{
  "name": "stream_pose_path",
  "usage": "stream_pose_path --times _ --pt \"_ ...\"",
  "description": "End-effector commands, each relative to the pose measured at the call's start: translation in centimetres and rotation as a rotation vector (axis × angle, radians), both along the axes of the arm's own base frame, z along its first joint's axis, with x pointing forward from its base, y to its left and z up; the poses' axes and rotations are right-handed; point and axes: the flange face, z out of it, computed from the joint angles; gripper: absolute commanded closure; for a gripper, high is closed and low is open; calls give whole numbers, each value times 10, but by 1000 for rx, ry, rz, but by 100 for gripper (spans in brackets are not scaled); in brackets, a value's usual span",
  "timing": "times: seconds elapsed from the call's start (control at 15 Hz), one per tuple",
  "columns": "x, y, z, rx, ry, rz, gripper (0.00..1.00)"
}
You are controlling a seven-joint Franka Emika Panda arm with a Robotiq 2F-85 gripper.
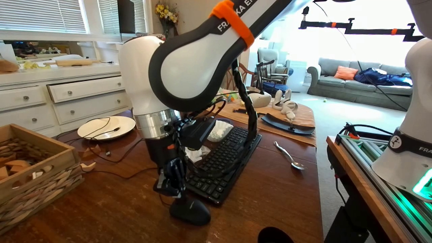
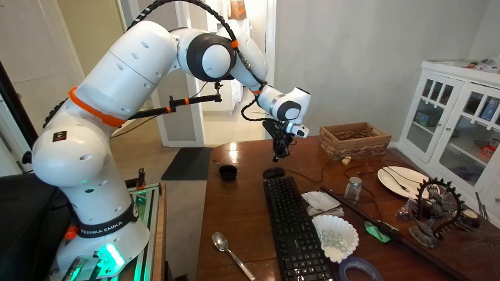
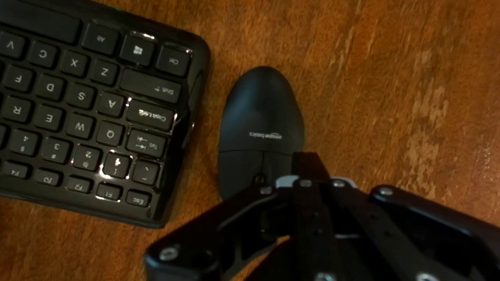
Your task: Press a button on the mouse
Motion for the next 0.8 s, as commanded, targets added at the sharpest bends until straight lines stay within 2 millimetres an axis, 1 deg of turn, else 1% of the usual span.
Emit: stream_pose_path --times 0.0,0.2,0.73 --pt "4 6 -14 -21 12 13 100" --pt "4 8 -22 -34 7 27 100" --pt "11 7 -24 -86 -39 60 100"
